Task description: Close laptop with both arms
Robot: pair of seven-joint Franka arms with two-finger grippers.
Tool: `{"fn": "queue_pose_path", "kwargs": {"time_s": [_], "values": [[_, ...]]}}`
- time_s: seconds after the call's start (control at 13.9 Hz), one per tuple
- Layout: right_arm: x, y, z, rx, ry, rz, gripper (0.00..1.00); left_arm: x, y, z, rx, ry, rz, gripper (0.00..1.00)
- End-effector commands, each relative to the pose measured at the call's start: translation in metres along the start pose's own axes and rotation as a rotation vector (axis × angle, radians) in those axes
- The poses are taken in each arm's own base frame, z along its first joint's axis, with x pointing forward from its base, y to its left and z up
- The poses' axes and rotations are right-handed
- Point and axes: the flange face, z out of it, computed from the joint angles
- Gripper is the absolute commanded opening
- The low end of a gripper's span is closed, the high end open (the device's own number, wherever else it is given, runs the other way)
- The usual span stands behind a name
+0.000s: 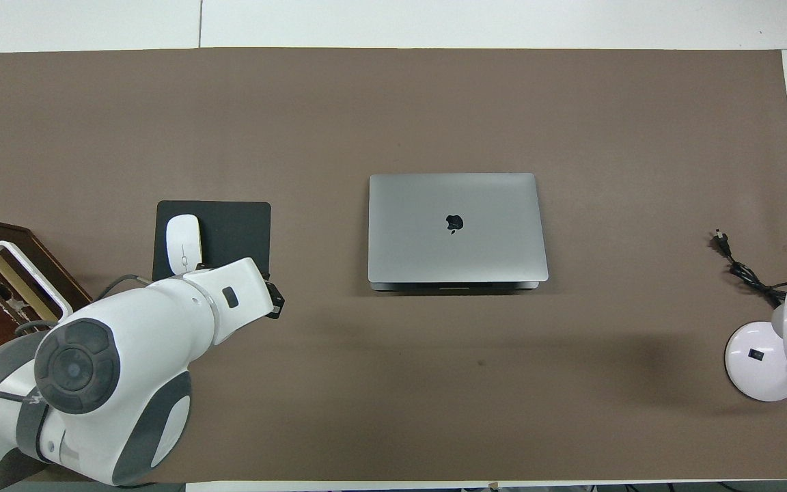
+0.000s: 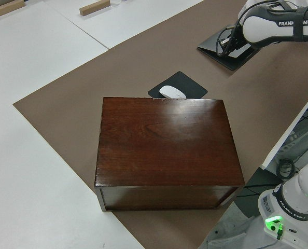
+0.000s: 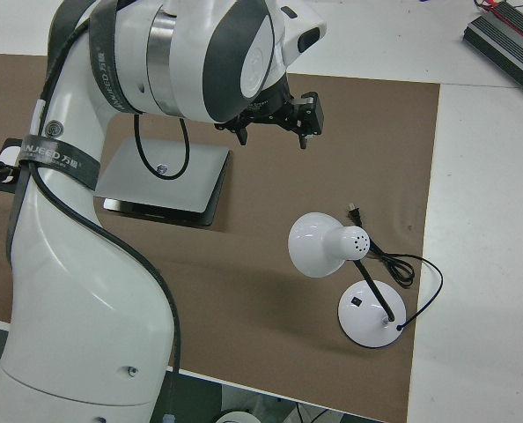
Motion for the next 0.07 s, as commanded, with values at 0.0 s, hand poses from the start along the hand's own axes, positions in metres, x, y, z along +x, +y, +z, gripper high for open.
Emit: {"fn": "queue_pose_path", "kwargs": {"time_s": [0.0], "values": [[-0.0044, 0.0024, 0.0005, -0.016, -0.017, -0.018, 1.00, 0.0066, -0.0204, -0.0307, 0.011, -0.056, -0.029, 0.00]]}}
